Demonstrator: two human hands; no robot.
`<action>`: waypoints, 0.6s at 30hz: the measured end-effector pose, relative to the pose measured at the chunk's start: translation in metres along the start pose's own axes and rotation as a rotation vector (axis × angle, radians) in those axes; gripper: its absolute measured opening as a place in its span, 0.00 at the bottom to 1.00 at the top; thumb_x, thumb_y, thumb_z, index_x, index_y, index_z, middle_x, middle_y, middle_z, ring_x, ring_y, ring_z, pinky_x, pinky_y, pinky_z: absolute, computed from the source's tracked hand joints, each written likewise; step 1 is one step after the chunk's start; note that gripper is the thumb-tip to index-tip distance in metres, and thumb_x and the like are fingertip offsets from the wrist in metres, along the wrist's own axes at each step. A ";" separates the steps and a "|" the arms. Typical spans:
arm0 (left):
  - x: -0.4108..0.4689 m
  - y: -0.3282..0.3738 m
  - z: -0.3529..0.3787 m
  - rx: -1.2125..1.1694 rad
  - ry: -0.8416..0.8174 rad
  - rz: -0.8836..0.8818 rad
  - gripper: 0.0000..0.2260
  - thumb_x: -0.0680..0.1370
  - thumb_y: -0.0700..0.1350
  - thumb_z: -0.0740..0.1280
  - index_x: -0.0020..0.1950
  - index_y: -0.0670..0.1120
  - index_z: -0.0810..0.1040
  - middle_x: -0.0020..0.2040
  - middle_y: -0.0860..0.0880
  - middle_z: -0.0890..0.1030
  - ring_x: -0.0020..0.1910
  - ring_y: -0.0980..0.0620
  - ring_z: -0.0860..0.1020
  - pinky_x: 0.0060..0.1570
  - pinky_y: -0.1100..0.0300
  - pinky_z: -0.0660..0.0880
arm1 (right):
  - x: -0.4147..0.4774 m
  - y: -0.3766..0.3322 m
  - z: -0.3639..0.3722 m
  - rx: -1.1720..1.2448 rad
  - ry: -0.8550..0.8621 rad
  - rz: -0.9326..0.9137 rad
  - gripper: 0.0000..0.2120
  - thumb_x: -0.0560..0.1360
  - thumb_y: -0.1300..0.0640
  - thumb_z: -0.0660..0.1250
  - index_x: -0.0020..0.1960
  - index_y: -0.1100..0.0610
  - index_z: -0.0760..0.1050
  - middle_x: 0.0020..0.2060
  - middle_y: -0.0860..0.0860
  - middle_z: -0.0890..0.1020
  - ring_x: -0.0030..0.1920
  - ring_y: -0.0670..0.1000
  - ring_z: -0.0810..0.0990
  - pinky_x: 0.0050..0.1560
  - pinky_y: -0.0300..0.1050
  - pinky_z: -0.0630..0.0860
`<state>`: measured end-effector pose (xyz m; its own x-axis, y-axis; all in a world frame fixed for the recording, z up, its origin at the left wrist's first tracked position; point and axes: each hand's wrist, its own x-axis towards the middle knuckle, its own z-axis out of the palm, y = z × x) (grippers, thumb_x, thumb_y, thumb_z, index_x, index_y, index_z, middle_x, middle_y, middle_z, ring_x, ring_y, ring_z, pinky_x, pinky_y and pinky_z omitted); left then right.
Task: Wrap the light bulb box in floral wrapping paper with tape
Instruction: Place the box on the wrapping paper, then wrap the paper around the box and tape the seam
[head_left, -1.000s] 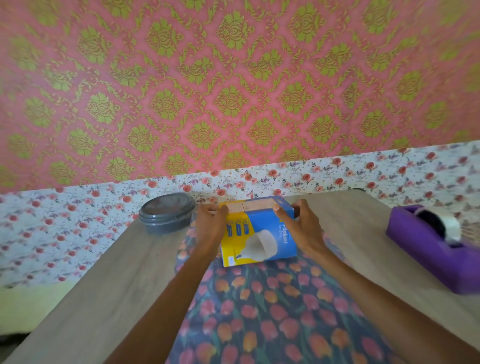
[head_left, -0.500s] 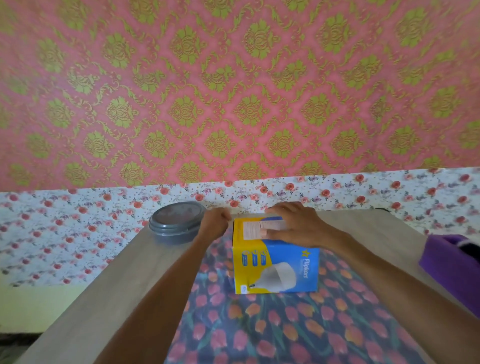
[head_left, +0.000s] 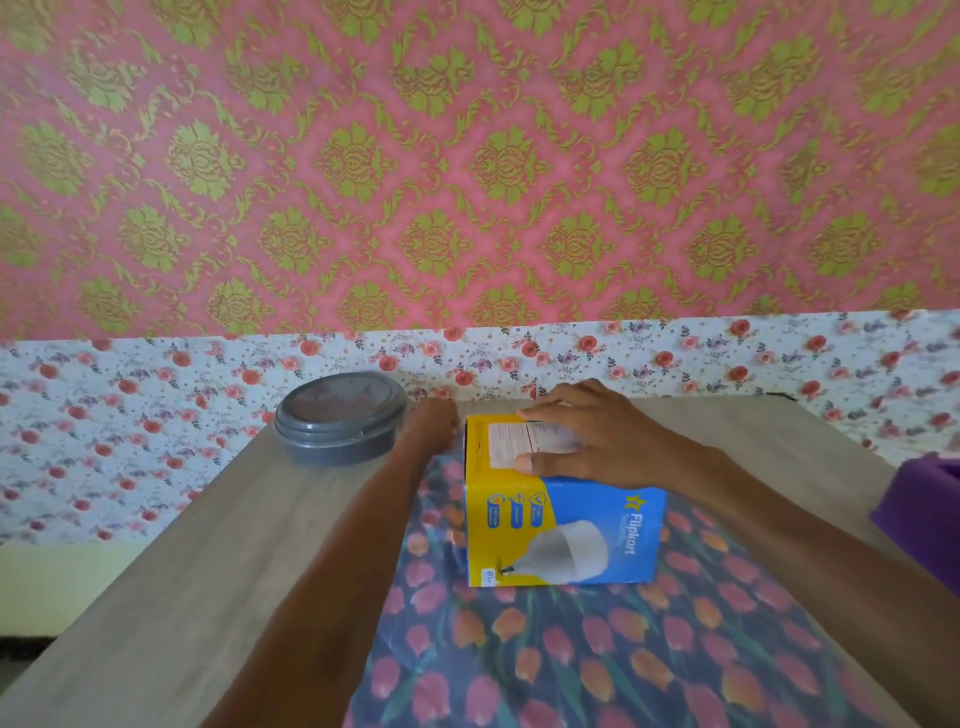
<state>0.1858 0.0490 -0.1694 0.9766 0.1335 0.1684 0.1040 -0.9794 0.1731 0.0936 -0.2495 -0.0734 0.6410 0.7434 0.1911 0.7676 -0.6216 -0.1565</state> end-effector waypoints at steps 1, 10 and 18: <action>-0.008 0.007 -0.011 -0.034 0.045 0.014 0.07 0.77 0.40 0.64 0.45 0.43 0.82 0.47 0.44 0.84 0.48 0.46 0.82 0.46 0.56 0.76 | -0.002 -0.002 -0.002 -0.086 0.062 -0.022 0.41 0.65 0.18 0.49 0.70 0.40 0.69 0.65 0.38 0.72 0.66 0.46 0.62 0.66 0.56 0.63; -0.092 0.046 -0.088 -0.422 0.479 0.005 0.07 0.76 0.36 0.68 0.47 0.44 0.86 0.45 0.46 0.83 0.42 0.50 0.80 0.40 0.55 0.77 | -0.032 -0.027 0.000 -0.404 0.233 -0.060 0.41 0.74 0.27 0.35 0.64 0.48 0.76 0.56 0.47 0.79 0.56 0.51 0.77 0.51 0.48 0.73; -0.163 0.067 -0.109 -0.539 0.565 0.078 0.04 0.75 0.37 0.71 0.47 0.43 0.85 0.48 0.47 0.83 0.46 0.50 0.80 0.47 0.55 0.77 | -0.050 -0.042 -0.017 -0.124 0.193 0.090 0.12 0.83 0.52 0.55 0.61 0.56 0.72 0.57 0.51 0.77 0.54 0.54 0.78 0.45 0.47 0.72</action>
<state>0.0132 -0.0220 -0.0792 0.7184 0.2659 0.6428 -0.2082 -0.7995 0.5634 0.0295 -0.2652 -0.0597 0.6850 0.6304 0.3652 0.6939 -0.7173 -0.0632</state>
